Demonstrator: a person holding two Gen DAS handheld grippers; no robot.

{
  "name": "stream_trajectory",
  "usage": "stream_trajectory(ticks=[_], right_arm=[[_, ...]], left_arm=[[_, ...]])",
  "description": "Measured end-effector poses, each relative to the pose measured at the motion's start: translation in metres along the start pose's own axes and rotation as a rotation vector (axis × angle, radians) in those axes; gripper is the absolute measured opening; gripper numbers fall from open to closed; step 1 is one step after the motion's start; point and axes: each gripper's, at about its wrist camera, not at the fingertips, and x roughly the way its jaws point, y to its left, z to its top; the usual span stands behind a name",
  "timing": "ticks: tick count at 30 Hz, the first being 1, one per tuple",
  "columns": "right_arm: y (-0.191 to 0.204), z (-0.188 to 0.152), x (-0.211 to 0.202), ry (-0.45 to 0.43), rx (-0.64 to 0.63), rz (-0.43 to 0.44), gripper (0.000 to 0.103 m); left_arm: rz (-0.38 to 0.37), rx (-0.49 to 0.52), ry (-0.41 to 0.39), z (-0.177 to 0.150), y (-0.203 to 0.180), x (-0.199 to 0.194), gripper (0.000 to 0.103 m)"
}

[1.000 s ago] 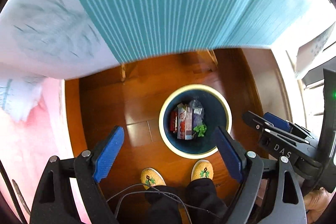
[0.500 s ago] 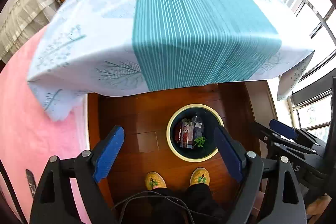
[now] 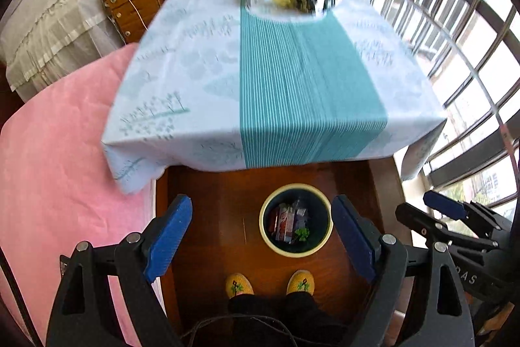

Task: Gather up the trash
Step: 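Raise both tools back toward the table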

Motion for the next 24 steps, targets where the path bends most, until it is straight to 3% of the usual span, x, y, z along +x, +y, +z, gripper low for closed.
stream_trajectory(ticks=[17,24], right_arm=[[0.038,0.062,-0.083,-0.23,-0.181,0.061,0.06],[0.05,0.089,-0.093,-0.258,-0.245,0.076,0.06]], left_arm=[[0.068,0.001,-0.288,0.053,-0.013,-0.109,0.086],[0.073,-0.034,-0.323,0.074,-0.014,-0.121,0.086]])
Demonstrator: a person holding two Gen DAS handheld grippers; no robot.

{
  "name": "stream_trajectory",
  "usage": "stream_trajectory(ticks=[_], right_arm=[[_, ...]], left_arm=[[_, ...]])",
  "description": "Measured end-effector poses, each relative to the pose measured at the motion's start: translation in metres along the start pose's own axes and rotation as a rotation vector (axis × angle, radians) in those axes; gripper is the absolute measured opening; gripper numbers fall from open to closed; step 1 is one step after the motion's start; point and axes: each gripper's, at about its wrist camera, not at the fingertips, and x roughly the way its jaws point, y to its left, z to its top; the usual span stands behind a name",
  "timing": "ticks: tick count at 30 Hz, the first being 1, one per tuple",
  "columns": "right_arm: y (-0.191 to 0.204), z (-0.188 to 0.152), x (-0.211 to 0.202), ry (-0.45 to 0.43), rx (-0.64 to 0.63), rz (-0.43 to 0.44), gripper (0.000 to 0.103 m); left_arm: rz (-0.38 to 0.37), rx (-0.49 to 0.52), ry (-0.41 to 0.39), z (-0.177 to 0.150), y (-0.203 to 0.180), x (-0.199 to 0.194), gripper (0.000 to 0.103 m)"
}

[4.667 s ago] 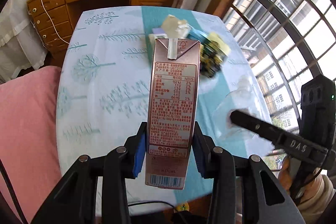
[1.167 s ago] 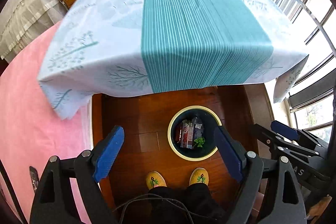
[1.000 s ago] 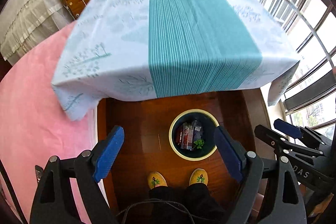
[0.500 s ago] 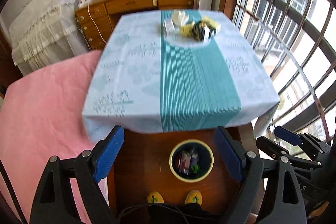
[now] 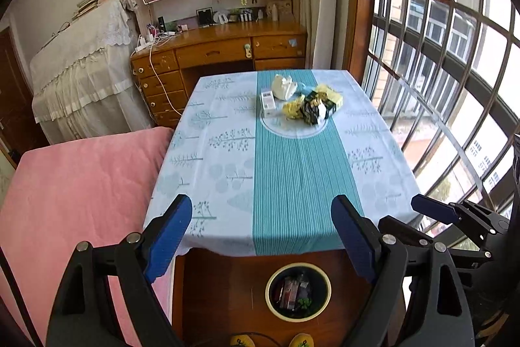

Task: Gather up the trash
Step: 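Raise both tools back toward the table, then grasp the crumpled yellow paper with the left tool while the right tool grasps the black-gold wrapper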

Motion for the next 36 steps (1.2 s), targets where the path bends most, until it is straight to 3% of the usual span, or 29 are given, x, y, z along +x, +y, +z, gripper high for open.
stream_trajectory(ticks=[11,19,26,36], right_arm=[[-0.016,0.05,0.017,-0.04,-0.006,-0.012,0.06],[-0.038,0.082,0.05,-0.045,0.061,-0.07,0.06],[-0.063,0.111,0.096,-0.005,0.171,-0.168,0.06],[-0.102,0.164,0.199,0.063,0.364,-0.255,0.06]], left_arm=[[-0.015,0.012,0.016,0.035,-0.007,0.04,0.086],[-0.075,0.063,0.055,0.074,-0.01,0.102,0.086],[-0.216,0.114,0.187,0.116,0.004,0.196,0.086],[-0.297,0.062,0.369,0.173,0.044,0.347,0.085]])
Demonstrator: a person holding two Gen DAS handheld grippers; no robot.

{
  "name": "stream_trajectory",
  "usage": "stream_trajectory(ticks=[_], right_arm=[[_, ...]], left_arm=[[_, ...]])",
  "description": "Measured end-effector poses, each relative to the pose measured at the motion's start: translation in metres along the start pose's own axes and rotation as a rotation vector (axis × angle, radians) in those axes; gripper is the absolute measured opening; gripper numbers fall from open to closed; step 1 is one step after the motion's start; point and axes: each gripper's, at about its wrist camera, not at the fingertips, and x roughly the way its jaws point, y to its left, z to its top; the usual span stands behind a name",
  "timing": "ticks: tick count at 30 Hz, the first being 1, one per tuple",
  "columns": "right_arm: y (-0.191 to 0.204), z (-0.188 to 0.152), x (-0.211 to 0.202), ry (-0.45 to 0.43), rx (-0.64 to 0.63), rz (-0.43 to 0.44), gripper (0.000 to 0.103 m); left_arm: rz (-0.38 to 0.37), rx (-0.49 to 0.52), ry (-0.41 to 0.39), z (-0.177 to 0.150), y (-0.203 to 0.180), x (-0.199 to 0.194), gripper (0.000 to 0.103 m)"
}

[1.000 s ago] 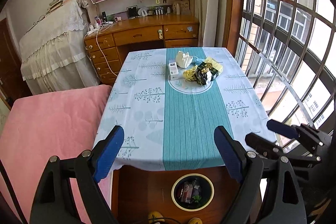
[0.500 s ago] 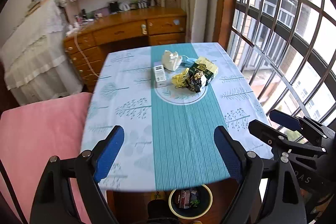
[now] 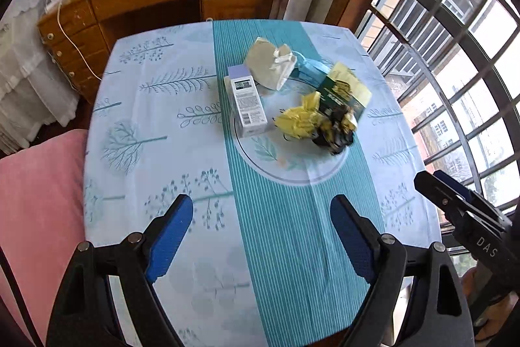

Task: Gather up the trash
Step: 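Grasp the crumpled yellow paper with the left tool while the right tool grasps the black-gold wrapper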

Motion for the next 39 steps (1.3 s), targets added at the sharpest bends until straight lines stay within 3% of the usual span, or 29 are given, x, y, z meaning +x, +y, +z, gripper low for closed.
stream_trajectory(ticks=[8,16,20,26,30,34,36,38,39], right_arm=[[-0.006,0.043,0.086,0.059,0.133,-0.039,0.06],[-0.023,0.049,0.157,0.189,0.333,0.033,0.06],[-0.037,0.039,0.159,0.169,0.409,0.108,0.056],[-0.053,0.023,0.135,0.156,0.385,0.092,0.051],[-0.067,0.015,0.121,0.147,0.403,0.072,0.051],[-0.078,0.007,0.11,0.135,0.437,0.068,0.051],[-0.079,0.005,0.106,0.13,0.434,0.06,0.051],[-0.078,0.004,0.104,0.127,0.427,0.061,0.051],[-0.077,0.003,0.102,0.127,0.418,0.06,0.051]], left_arm=[[-0.059,0.052,0.038,0.06,0.001,0.058,0.084],[-0.08,0.165,0.073,0.086,-0.014,0.088,0.084],[-0.101,0.239,0.082,0.089,-0.025,0.095,0.084],[-0.109,0.39,0.12,0.082,-0.059,0.113,0.084],[-0.064,0.479,0.141,0.08,-0.085,0.135,0.083],[0.017,0.52,0.201,0.082,-0.099,0.167,0.065],[0.085,0.54,0.213,0.082,-0.103,0.181,0.063],[0.112,0.55,0.251,0.082,-0.105,0.195,0.039],[0.119,0.548,0.249,0.083,-0.105,0.196,0.038]])
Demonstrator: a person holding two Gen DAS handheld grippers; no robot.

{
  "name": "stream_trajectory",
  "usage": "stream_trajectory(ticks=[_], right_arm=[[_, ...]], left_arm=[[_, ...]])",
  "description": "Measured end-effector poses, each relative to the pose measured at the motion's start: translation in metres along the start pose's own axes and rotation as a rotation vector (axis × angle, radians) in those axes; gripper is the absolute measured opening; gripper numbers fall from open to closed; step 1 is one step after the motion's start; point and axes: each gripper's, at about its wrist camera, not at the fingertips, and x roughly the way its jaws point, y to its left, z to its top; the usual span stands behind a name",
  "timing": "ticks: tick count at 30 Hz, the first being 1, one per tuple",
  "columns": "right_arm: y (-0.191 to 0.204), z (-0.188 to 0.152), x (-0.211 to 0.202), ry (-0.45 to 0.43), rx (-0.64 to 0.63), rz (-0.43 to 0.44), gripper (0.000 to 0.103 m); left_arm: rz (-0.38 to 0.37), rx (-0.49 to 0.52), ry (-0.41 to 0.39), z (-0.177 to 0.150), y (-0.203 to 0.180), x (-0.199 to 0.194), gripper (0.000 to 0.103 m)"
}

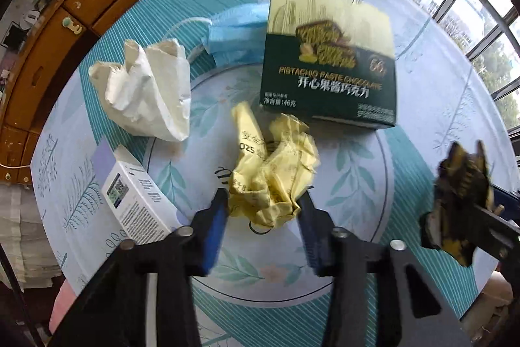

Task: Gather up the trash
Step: 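Grasp the crumpled yellow paper with the left tool while the right tool grasps the black-gold wrapper, then carry the yellow paper and wrapper over the floor bin and open both tools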

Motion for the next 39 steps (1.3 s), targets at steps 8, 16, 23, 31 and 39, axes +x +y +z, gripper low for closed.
stream_trajectory(ticks=[8,16,23,31,39], right_arm=[[0.007,-0.016,-0.016,-0.011,-0.064,0.013,0.051],[0.008,-0.041,-0.068,-0.058,-0.119,0.08,0.051],[-0.008,-0.08,-0.121,-0.037,-0.214,0.134,0.051],[-0.036,-0.137,-0.202,-0.047,-0.37,0.197,0.051],[-0.07,-0.197,-0.246,-0.009,-0.505,0.222,0.051]], left_arm=[[-0.047,-0.049,-0.071,-0.021,-0.004,-0.034,0.031],[-0.118,-0.127,-0.151,-0.085,-0.025,-0.113,0.032],[-0.104,-0.234,-0.182,-0.162,-0.068,-0.173,0.032],[-0.072,-0.408,-0.245,-0.245,-0.131,-0.219,0.032],[-0.062,-0.476,-0.27,-0.306,-0.192,-0.242,0.032]])
